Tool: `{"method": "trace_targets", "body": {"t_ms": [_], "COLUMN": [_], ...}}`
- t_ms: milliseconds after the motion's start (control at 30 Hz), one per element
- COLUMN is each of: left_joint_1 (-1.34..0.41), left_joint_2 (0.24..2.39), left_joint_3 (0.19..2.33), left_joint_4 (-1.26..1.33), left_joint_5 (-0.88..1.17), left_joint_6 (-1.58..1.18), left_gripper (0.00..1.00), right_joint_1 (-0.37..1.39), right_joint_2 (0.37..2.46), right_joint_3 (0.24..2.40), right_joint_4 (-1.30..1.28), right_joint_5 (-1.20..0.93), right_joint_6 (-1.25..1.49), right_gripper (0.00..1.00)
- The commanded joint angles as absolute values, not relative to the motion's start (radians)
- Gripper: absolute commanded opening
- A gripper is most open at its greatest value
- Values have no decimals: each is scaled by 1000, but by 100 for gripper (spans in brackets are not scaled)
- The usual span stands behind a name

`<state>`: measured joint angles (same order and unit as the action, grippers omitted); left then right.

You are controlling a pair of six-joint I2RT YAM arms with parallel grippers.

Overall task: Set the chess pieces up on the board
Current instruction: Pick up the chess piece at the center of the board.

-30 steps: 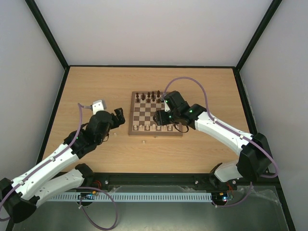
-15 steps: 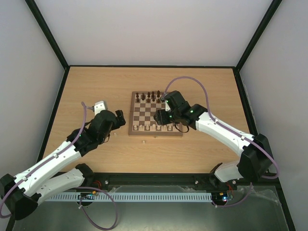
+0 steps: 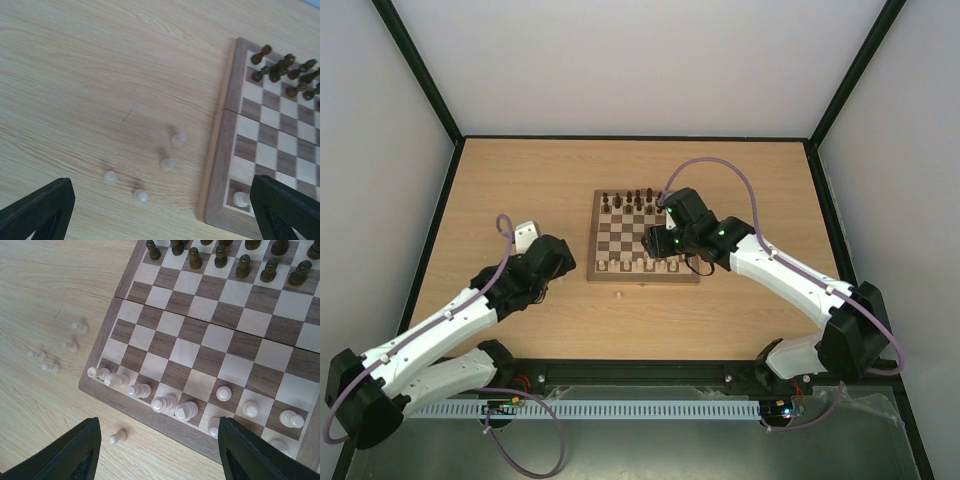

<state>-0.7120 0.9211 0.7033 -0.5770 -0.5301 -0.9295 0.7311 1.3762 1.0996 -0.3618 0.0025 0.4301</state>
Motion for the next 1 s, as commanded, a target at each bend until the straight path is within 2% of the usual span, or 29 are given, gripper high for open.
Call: {"method": "trace_targets", "body": {"t_ms": [0,200,400,733,967], "left_joint_1": [-695,-609,-468,-428,-421], "left_joint_2": [978,1015,1052,1204,1232], "left_joint_3": [688,635,554,522,519], "left_joint_4": [-625,-559,-425,-285,-286], "left_joint_5": [-618,-583,-448,-353,-340], "left_joint_6": [-963,-911,-832,-787,-799], "left_gripper": [99,99,99,99,85], "right_joint_1": [727,726,727,727,726], "right_joint_2": [1379,1397,1403,1419,1424], "right_joint_3": [1086,1089,1090,1094,1094], "right_joint_4": [-396,-400,-400,-402,-403], "right_joint_5": [15,25,29,26,28], "right_joint_6": [422,420,420,419,416], "right_gripper": [64,64,65,65,65]}}
